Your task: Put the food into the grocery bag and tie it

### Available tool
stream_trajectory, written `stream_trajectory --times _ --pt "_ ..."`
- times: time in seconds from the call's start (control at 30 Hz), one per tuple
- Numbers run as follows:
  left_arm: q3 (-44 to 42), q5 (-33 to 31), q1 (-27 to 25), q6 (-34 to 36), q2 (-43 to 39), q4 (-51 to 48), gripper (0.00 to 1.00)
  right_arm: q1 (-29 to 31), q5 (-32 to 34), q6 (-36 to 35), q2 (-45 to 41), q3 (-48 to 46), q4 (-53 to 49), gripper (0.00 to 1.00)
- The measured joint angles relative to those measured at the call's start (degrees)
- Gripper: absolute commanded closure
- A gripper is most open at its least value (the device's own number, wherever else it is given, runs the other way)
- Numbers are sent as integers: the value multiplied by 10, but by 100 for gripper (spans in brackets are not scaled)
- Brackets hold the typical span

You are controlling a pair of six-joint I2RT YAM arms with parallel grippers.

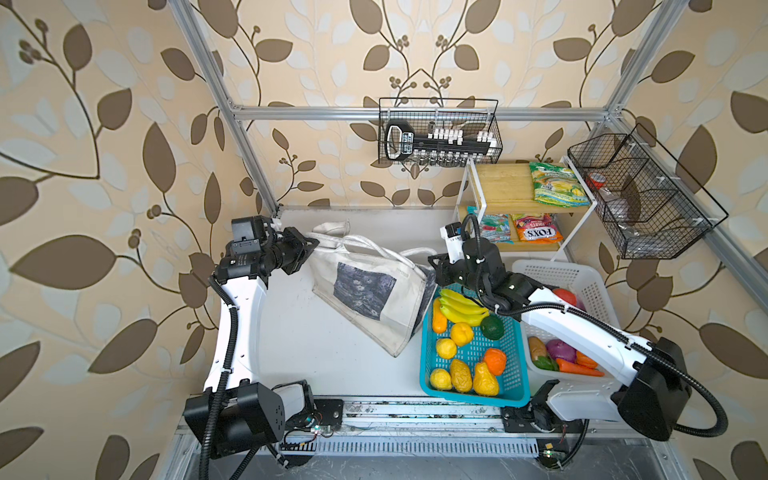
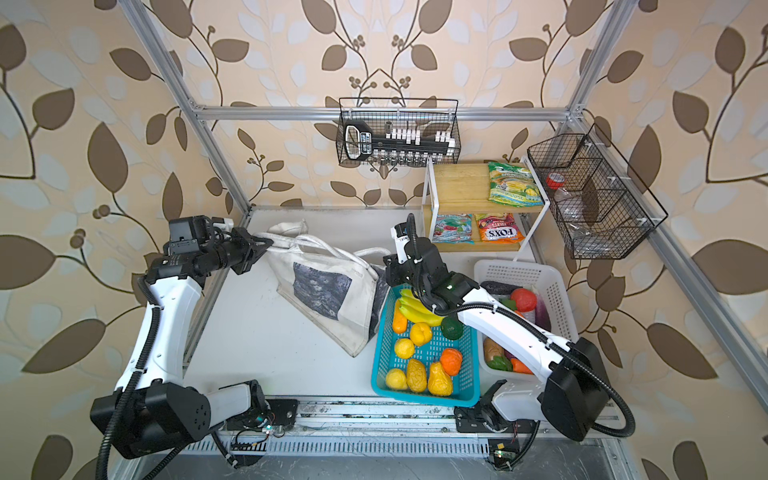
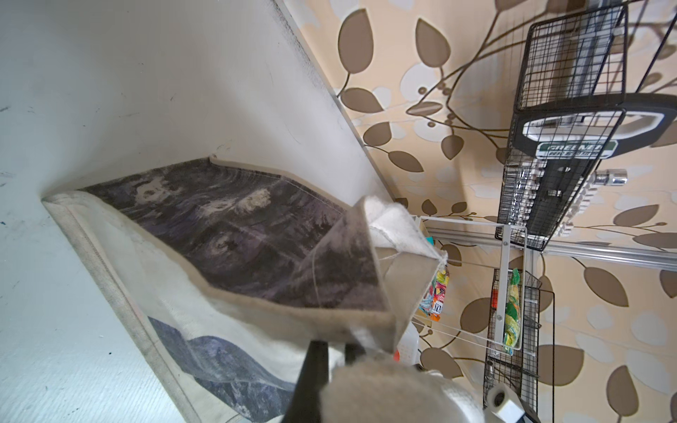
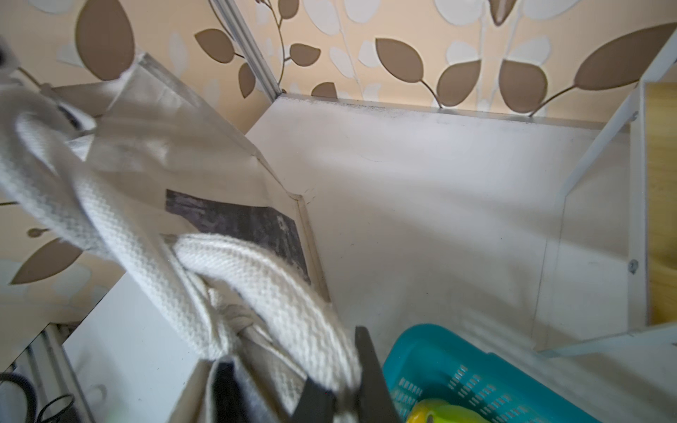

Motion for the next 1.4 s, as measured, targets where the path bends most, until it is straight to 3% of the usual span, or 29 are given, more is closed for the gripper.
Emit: stream_trajectory --times 0.13,0.43,0.8,1.03,1.27,1.4 --pt "42 11 16 -7 44 5 100 20 42 18 55 47 -11 100" --pt "108 26 16 -19 105 25 100 38 92 14 88 129 -60 99" --pt "-70 -40 16 -21 -45 50 100 20 75 23 86 88 -55 100" --pt "-102 -15 20 -31 -38 91 100 14 62 27 81 84 -52 100" --pt "-114 -28 34 -46 -39 124 100 11 71 -10 145 225 -117 100" --pt "-114 -40 35 -37 -54 119 100 3 65 -21 166 246 -129 100"
